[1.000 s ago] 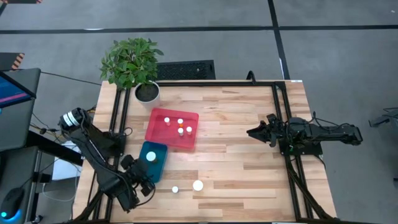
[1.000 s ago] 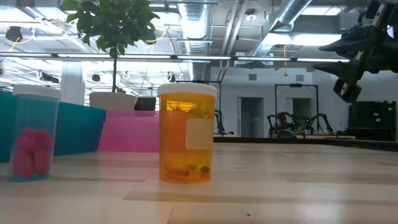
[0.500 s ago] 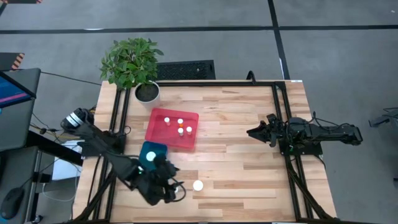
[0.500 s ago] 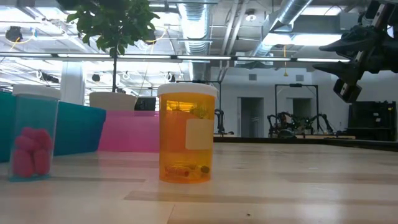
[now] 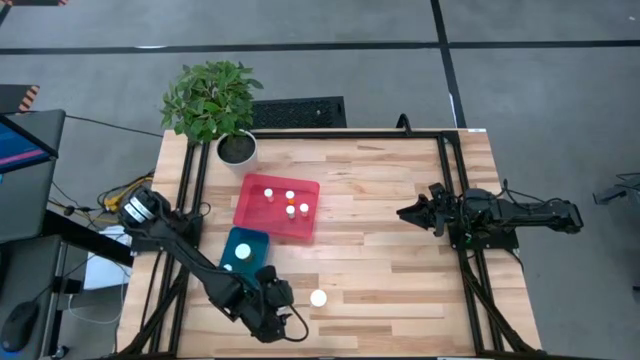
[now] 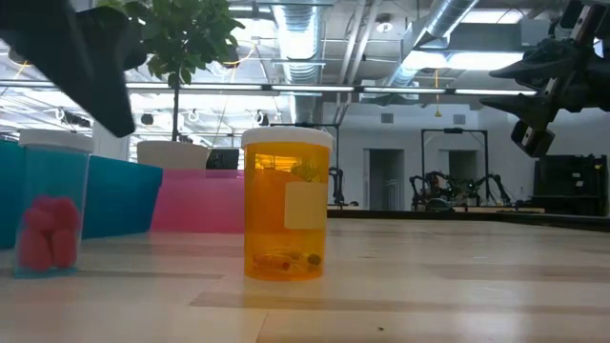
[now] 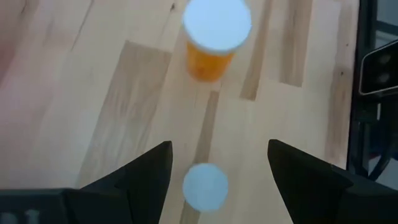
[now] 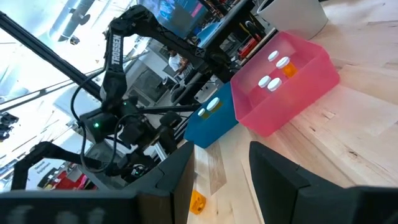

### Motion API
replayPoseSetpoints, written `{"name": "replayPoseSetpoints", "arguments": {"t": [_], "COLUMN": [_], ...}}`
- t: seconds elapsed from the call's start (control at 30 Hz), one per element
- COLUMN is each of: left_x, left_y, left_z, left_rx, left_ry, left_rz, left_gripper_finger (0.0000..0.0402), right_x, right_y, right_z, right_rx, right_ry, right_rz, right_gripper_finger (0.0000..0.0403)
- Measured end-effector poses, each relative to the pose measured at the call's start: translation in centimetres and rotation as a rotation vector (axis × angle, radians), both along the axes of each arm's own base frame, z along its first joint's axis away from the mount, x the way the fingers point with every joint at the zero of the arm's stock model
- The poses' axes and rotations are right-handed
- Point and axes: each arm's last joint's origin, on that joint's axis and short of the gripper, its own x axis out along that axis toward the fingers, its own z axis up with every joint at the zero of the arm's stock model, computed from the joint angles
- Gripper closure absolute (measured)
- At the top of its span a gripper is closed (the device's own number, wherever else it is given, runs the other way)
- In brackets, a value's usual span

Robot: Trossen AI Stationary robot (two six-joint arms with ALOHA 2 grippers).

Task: Pick and place medicine bottles into bin by pill shape (circle, oval)
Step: Put the blue capsule bottle into the blue bin

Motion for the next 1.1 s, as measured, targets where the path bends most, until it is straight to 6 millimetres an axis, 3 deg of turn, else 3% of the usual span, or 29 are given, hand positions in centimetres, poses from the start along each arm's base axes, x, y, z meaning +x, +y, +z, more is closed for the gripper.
{"name": "replayPoseSetpoints", "arguments": {"t": [0.17,0.5,1.1], "left_x": [-0.45,-0.94,-0.69], "left_y": [-0.41,-0.28,-0.20], "left_z": [-0.05,-0.54,-0.96], "left_rx": [-0.006,0.040,0.058], "left_ry": [0.015,0.073,0.084], "left_rz": [-0.013,-0.027,-0.051], "left_gripper_finger": [0.0151,0.0209,0.0181], "right_x": [0.00,0.00,0.00], "right_y": [0.00,0.00,0.01], "right_z": [0.00,0.00,0.00], "right_rx": [0.000,0.000,-0.002], "right_ry": [0.000,0.000,0.000], "right_rz": [0.000,0.001,0.002], "right_gripper_finger": [0.0239,0.0239,0.0239]}}
